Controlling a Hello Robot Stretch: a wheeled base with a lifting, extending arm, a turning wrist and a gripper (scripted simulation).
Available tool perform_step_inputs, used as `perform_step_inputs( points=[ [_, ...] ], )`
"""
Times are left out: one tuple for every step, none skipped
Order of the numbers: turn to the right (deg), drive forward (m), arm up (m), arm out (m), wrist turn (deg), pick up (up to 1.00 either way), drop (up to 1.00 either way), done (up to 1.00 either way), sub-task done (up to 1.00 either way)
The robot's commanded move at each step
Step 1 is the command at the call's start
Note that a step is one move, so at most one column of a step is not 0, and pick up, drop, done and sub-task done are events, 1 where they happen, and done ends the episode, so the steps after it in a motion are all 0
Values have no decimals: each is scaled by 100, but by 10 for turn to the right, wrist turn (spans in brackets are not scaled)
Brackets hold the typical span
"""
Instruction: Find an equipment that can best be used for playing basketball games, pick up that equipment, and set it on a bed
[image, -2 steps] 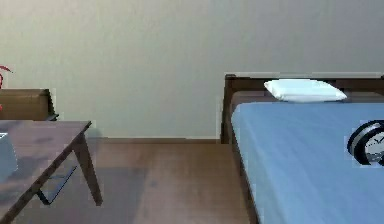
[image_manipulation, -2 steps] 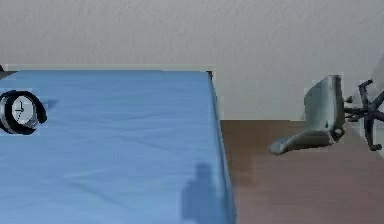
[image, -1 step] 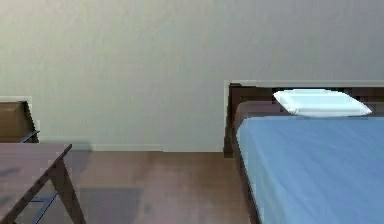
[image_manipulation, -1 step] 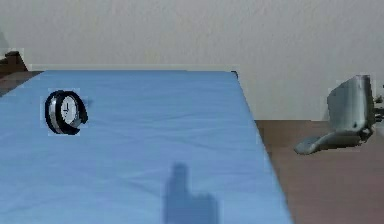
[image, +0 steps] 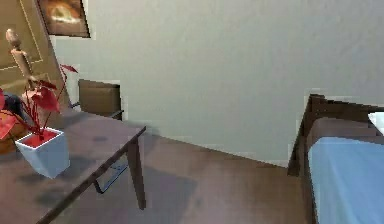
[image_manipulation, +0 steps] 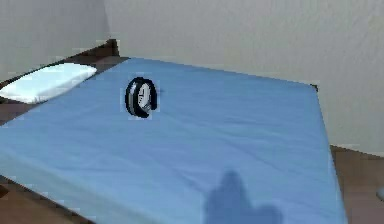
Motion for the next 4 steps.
perform_step_inputs(
  points=[
    [0, 100, 0, 0, 0, 0, 0, 0, 0],
    [-180, 0, 0, 0, 0, 0, 0, 0, 0],
    [0, 15, 0, 0, 0, 0, 0, 0, 0],
    [-60, 0, 0, 0, 0, 0, 0, 0, 0]
  ],
)
